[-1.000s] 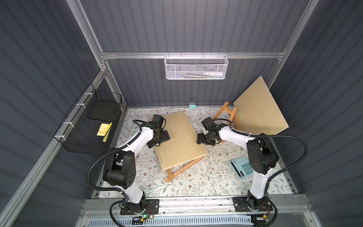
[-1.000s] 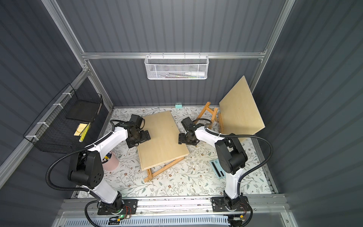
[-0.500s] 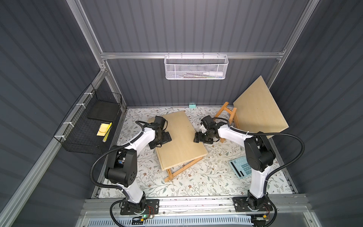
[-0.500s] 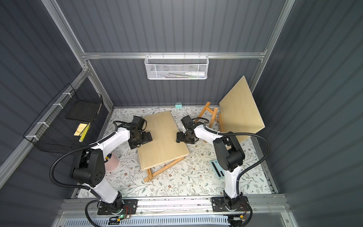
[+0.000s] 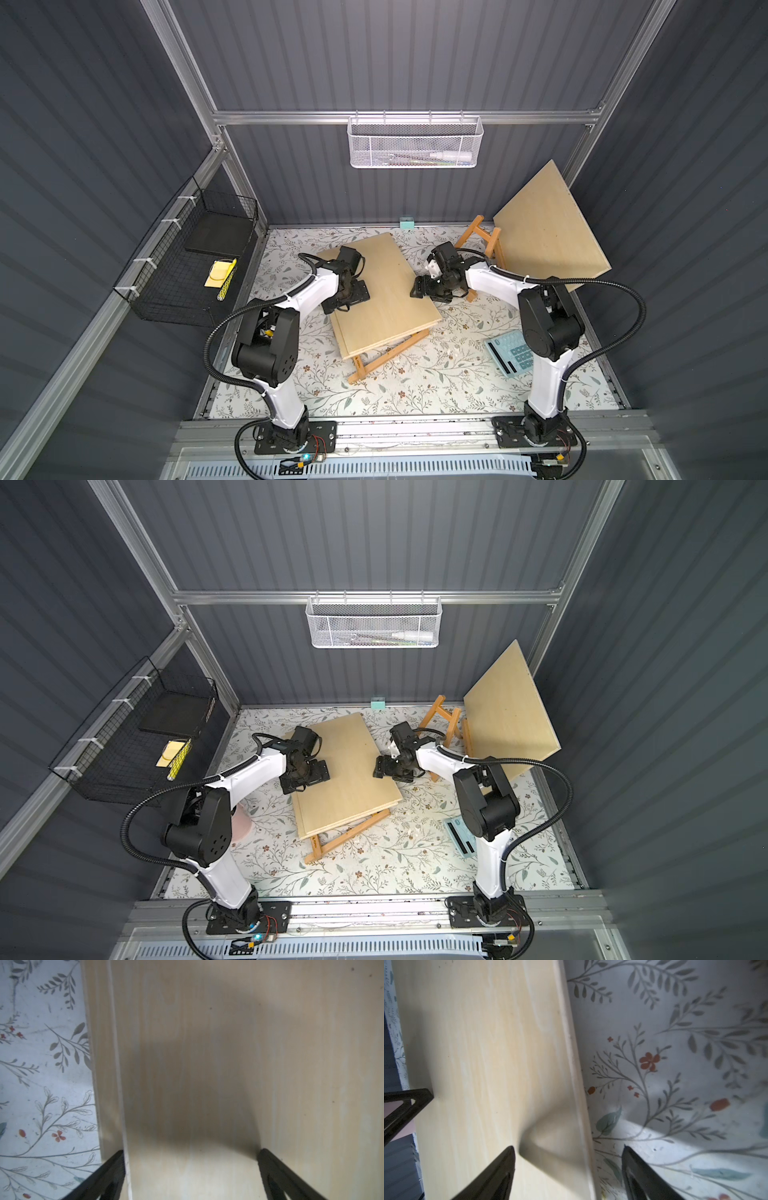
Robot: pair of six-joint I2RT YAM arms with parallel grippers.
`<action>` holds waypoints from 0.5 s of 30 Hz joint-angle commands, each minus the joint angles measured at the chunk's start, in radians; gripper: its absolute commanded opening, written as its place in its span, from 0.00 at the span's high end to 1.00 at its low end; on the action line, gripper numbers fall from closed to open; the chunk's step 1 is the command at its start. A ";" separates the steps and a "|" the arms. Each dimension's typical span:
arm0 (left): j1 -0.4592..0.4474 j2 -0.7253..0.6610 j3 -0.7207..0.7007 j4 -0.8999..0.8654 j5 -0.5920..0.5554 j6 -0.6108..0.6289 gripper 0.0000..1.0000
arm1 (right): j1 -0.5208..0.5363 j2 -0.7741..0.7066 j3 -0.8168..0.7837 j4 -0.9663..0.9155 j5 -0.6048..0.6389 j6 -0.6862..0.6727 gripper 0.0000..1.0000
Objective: Assemble the easel
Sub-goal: Pick up the drawing board.
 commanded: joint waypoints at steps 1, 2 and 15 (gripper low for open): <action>-0.017 0.044 0.001 0.021 0.078 0.002 0.01 | 0.002 0.028 -0.027 0.044 -0.070 0.012 0.20; -0.017 0.045 -0.005 0.028 0.081 0.001 0.01 | 0.002 0.028 -0.032 0.052 -0.076 0.019 0.20; -0.056 0.102 0.000 0.082 0.136 0.019 0.02 | -0.040 -0.046 -0.064 0.062 -0.061 0.004 0.20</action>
